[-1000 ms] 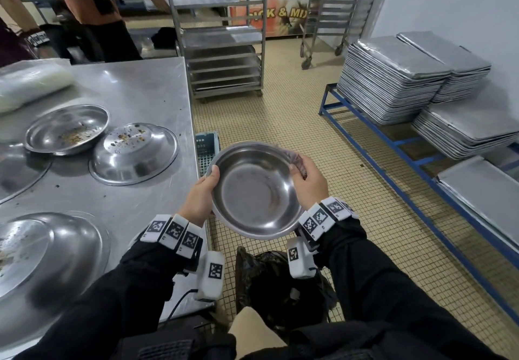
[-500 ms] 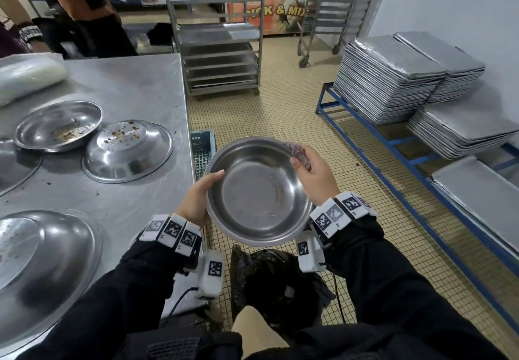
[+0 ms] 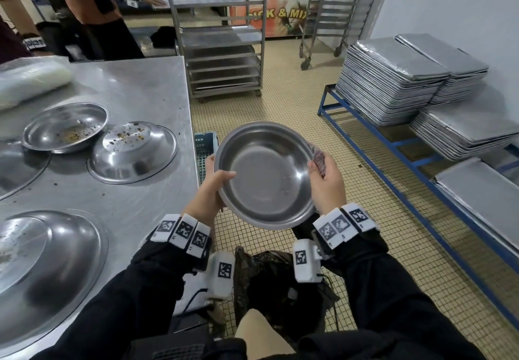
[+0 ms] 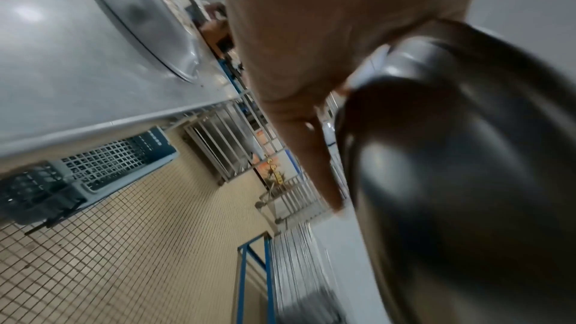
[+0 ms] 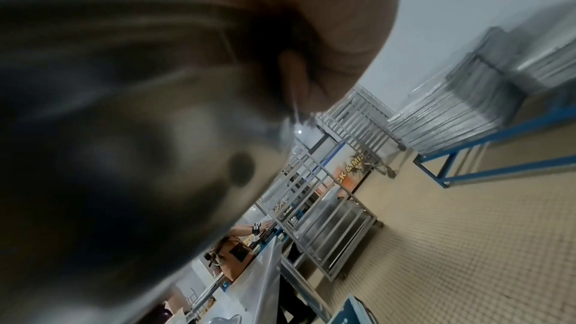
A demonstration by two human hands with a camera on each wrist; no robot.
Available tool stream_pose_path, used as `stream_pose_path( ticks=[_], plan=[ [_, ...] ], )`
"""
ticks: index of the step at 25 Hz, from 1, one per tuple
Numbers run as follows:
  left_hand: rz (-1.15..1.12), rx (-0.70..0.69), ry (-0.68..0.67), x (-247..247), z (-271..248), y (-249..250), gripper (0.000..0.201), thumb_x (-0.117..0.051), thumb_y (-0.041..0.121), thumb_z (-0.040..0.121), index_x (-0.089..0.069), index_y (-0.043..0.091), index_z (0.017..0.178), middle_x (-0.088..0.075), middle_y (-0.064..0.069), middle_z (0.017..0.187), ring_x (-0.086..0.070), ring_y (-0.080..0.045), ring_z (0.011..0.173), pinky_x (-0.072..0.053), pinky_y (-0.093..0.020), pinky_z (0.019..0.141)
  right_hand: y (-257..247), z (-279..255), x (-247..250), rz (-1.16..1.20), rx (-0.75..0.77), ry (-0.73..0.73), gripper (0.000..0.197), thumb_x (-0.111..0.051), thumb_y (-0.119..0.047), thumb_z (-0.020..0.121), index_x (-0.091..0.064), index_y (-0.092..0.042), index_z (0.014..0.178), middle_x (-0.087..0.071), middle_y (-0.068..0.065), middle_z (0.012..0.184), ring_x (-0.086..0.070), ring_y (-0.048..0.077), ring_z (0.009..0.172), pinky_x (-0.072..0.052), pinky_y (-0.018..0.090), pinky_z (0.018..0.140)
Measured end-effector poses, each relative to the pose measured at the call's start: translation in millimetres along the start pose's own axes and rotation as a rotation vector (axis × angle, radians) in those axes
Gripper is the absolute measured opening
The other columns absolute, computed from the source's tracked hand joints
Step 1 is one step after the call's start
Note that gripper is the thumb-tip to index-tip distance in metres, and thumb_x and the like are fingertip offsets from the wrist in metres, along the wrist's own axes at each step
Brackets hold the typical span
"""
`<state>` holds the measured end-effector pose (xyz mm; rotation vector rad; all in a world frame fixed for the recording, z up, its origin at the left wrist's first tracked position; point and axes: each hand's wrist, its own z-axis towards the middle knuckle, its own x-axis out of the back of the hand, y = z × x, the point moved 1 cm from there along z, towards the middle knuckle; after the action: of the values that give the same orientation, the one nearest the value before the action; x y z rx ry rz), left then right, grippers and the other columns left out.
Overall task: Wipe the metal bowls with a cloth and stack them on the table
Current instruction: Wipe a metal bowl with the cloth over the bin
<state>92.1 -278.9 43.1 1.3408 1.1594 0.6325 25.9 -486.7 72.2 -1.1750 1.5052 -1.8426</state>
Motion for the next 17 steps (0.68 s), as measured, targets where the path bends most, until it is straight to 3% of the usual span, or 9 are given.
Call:
stream_pose_path(
  ticks=[2, 4, 8, 11, 13, 15, 17],
  plan=[
    [-0.055, 0.005, -0.075, 3, -7, 12, 0.054, -0.055, 0.029, 0.076, -0.052, 0.004, 0.124, -0.068, -0.012, 0.095, -0.067, -0.026, 0.084, -0.056, -0.033, 0.064, -11, 2, 10, -0.044, 0.031, -0.193, 0.024, -0.046, -0.027, 0.098, -0.052, -0.029, 0.121, -0.060, -0.018, 0.102, -0.055, -0.004, 0.091, -0.044, 0.019, 0.074],
    [-0.069, -0.001, -0.065, -1, -13, 19, 0.042, -0.049, 0.028, 0.075, -0.061, 0.005, 0.109, -0.070, -0.008, 0.082, -0.068, -0.021, 0.075, -0.057, -0.032, 0.062, -20, 1, 13, -0.082, 0.063, -0.294, 0.024, -0.044, -0.030, 0.098, -0.049, -0.033, 0.122, -0.056, -0.025, 0.099, -0.051, -0.011, 0.087, -0.037, 0.014, 0.067],
    [-0.029, -0.047, 0.138, -5, -13, 13, 0.037, -0.050, 0.028, 0.076, -0.062, 0.000, 0.096, -0.063, -0.015, 0.080, -0.061, -0.027, 0.076, -0.051, -0.036, 0.067, -19, -6, 11, -0.059, 0.094, -0.141, 0.031, -0.043, -0.032, 0.099, -0.045, -0.031, 0.130, -0.057, -0.021, 0.099, -0.052, -0.009, 0.087, -0.037, 0.013, 0.065],
    [0.128, -0.103, 0.308, -19, -9, 4, 0.030, -0.044, 0.033, 0.082, -0.056, 0.006, 0.080, -0.053, -0.014, 0.080, -0.051, -0.029, 0.078, -0.043, -0.038, 0.070, -11, -19, 1, 0.153, 0.014, 0.037, 0.031, -0.046, -0.031, 0.098, -0.046, -0.029, 0.129, -0.058, -0.018, 0.103, -0.057, -0.004, 0.090, -0.047, 0.017, 0.070],
    [0.116, -0.093, 0.338, -24, -8, -3, 0.041, -0.045, 0.038, 0.077, -0.059, 0.007, 0.099, -0.058, -0.012, 0.093, -0.056, -0.031, 0.090, -0.047, -0.036, 0.075, -7, -26, -6, 0.210, -0.013, 0.139, 0.028, -0.048, -0.031, 0.097, -0.049, -0.024, 0.125, -0.060, -0.013, 0.104, -0.058, -0.002, 0.090, -0.050, 0.020, 0.073],
    [0.115, -0.102, 0.216, -22, -7, -8, 0.058, -0.051, 0.038, 0.079, -0.049, 0.011, 0.129, -0.061, -0.014, 0.107, -0.063, -0.028, 0.094, -0.054, -0.029, 0.068, -6, -24, -2, 0.170, -0.005, 0.193, 0.029, -0.049, -0.028, 0.097, -0.050, -0.022, 0.125, -0.061, -0.009, 0.105, -0.059, 0.001, 0.091, -0.051, 0.022, 0.075],
    [0.058, -0.134, 0.070, -15, -6, -4, 0.071, -0.060, 0.039, 0.078, -0.037, 0.013, 0.140, -0.056, -0.020, 0.116, -0.065, -0.026, 0.091, -0.058, -0.032, 0.067, -8, -15, 11, 0.096, 0.020, 0.125, 0.027, -0.050, -0.028, 0.096, -0.052, -0.025, 0.123, -0.061, -0.011, 0.105, -0.059, 0.002, 0.094, -0.050, 0.024, 0.077]
  ],
)
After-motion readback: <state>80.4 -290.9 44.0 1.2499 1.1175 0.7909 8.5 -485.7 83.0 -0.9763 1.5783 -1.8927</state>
